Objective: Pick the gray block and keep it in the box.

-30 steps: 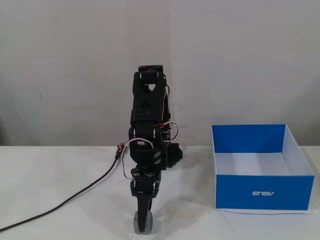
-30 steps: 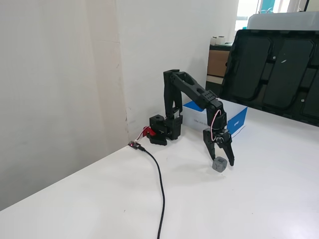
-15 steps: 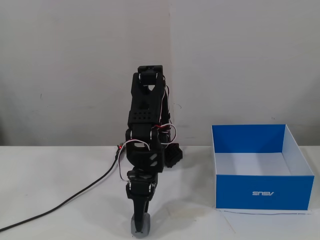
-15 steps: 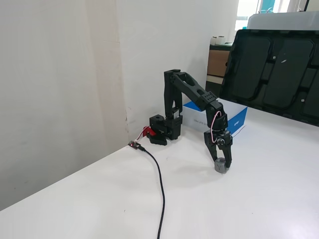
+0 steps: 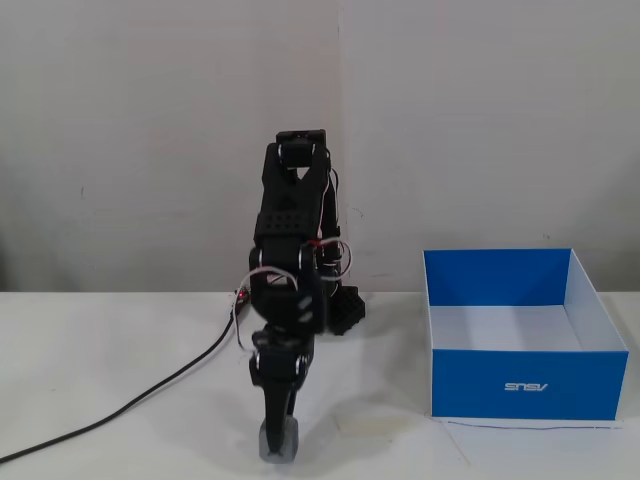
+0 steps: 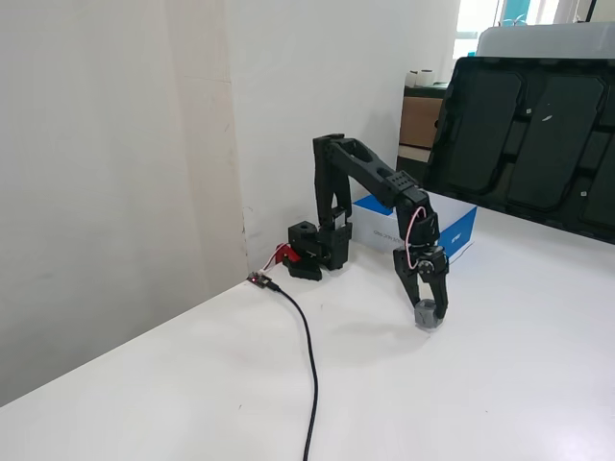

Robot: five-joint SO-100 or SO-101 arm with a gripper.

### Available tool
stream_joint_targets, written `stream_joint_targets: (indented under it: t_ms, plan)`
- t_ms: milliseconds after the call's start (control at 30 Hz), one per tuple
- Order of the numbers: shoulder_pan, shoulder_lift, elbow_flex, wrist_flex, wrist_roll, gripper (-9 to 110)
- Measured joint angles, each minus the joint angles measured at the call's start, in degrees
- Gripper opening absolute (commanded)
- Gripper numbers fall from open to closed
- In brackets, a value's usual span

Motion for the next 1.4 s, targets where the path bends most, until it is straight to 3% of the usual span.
stream_joint_targets:
  t_ms: [500, 933, 1400]
  plan:
    - [-17.49, 20.92, -5.80, 14.41, 0.09, 8]
    - [-47.20, 34.63, -8.53, 26.28, 1.14, 8]
    - [-67.59, 33.31, -8.70, 25.58, 2.37, 8]
